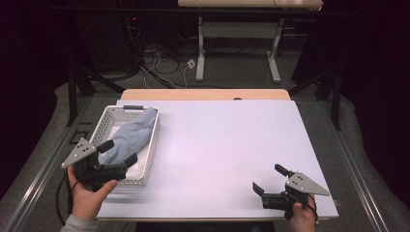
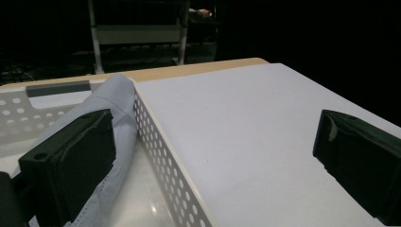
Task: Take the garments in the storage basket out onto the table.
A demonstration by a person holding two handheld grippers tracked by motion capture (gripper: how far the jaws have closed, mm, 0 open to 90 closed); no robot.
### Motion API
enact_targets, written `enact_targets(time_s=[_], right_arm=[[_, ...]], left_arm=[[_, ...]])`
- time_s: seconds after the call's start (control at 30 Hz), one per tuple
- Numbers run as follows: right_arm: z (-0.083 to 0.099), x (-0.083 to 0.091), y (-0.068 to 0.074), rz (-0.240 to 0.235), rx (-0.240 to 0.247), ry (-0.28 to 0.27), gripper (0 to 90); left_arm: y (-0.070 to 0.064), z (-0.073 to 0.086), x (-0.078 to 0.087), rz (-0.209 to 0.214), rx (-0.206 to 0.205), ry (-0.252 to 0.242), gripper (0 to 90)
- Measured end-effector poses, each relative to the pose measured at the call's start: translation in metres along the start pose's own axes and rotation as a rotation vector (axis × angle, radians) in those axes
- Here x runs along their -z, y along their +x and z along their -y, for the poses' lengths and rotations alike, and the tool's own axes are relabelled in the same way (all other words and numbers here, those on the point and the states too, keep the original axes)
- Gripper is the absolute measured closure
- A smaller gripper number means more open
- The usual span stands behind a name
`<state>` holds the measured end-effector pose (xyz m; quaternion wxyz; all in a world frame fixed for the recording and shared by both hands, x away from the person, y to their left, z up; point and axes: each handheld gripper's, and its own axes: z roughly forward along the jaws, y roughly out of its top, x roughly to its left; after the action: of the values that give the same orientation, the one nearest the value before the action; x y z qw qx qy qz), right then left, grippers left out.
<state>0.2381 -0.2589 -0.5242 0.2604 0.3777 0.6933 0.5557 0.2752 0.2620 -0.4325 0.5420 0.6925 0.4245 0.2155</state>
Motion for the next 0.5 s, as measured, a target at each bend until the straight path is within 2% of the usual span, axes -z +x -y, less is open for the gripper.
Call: enact_targets(time_s=[0.13, 0.5], right_arm=[[0.000, 0.000, 0.000, -0.001, -0.001, 0.002, 0.0], [0.001, 0.000, -0.001, -0.001, -0.006, 0.006, 0.0]], left_arm=[[0.002, -0.007, -0.002, -0.009, -0.022, 0.021, 0.2], [0.007, -0.024, -0.009, -0.035, -0.026, 0.048, 0.2]])
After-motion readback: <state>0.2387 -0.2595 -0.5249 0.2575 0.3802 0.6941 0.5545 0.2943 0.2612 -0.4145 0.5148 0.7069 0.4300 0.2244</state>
